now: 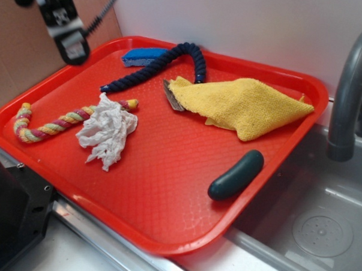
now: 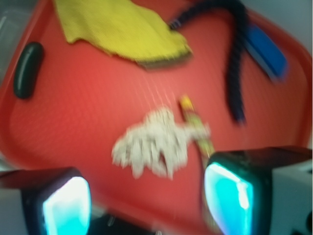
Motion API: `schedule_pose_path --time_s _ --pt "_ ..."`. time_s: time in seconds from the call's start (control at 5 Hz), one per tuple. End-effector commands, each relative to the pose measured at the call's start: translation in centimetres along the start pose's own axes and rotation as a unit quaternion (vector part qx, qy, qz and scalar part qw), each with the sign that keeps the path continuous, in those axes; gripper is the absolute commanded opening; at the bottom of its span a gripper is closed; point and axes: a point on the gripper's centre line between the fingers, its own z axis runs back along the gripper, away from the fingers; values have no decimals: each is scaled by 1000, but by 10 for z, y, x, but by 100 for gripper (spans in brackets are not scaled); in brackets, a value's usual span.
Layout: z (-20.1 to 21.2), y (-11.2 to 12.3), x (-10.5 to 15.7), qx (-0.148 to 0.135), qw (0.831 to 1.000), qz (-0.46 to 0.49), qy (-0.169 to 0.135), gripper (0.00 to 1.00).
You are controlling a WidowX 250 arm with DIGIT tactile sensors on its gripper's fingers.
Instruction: Grab the white paper.
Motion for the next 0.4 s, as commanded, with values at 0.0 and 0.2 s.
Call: schedule_pose_path --time_s 0.0,0.2 --pt "-61 -10 3 -3 996 -86 -10 100" --pt "-87 -7 7 -18 997 -80 -5 100"
